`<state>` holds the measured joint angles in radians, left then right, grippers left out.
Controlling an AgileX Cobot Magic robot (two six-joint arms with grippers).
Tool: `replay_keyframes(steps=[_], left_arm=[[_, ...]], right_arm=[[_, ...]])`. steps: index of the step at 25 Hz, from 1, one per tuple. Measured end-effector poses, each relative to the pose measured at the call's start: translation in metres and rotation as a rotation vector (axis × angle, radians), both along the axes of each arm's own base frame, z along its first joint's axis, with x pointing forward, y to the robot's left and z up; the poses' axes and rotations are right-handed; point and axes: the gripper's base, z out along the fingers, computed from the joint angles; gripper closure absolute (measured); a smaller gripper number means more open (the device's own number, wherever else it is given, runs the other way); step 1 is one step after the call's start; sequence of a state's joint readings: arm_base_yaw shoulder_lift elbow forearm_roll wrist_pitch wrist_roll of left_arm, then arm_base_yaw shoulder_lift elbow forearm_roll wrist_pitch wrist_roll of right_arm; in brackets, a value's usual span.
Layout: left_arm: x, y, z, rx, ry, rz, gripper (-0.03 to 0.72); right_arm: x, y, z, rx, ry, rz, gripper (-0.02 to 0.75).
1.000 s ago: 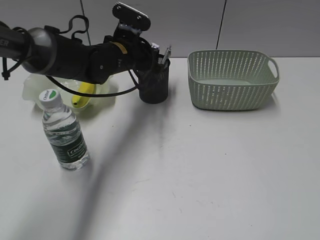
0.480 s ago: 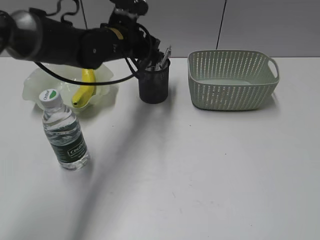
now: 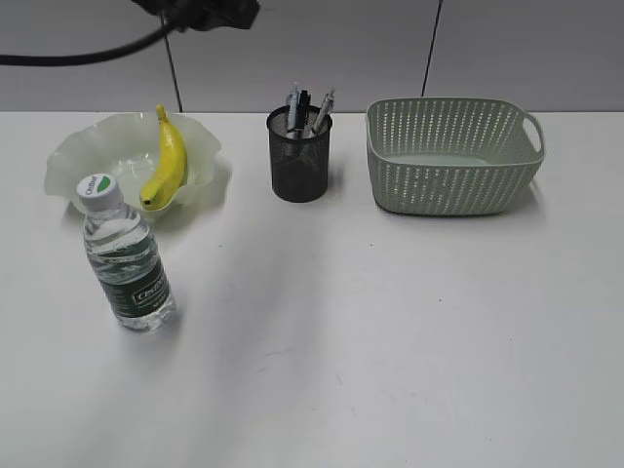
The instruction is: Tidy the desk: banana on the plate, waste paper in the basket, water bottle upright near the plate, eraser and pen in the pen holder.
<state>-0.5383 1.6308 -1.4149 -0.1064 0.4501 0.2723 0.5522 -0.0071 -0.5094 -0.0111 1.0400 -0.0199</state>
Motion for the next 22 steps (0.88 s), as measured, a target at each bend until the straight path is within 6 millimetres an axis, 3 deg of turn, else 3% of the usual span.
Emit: replay_keyframes(steps=[7, 13, 17, 20, 22], left_arm=[[-0.079, 0.044, 0.061, 0.08, 0.117, -0.039, 0.303], [-0.146, 0.087, 0.098, 0.05, 0.116, 0.002, 0.304], [-0.194, 0.114, 0.087, 0.025, 0.134, 0.02, 0.304], [-0.234, 0.138, 0.064, -0.002, 0.133, 0.035, 0.304], [-0.253, 0.149, 0.038, -0.002, 0.158, 0.044, 0.304]], right_arm=[[0.0, 0.0, 0.0, 0.0, 0.0, 0.0, 0.409], [0.0, 0.0, 0.0, 0.0, 0.0, 0.0, 0.409], [0.0, 0.0, 0.0, 0.0, 0.0, 0.0, 0.409], [0.0, 0.0, 0.0, 0.0, 0.0, 0.0, 0.409], [0.0, 0.0, 0.0, 0.0, 0.0, 0.0, 0.409]])
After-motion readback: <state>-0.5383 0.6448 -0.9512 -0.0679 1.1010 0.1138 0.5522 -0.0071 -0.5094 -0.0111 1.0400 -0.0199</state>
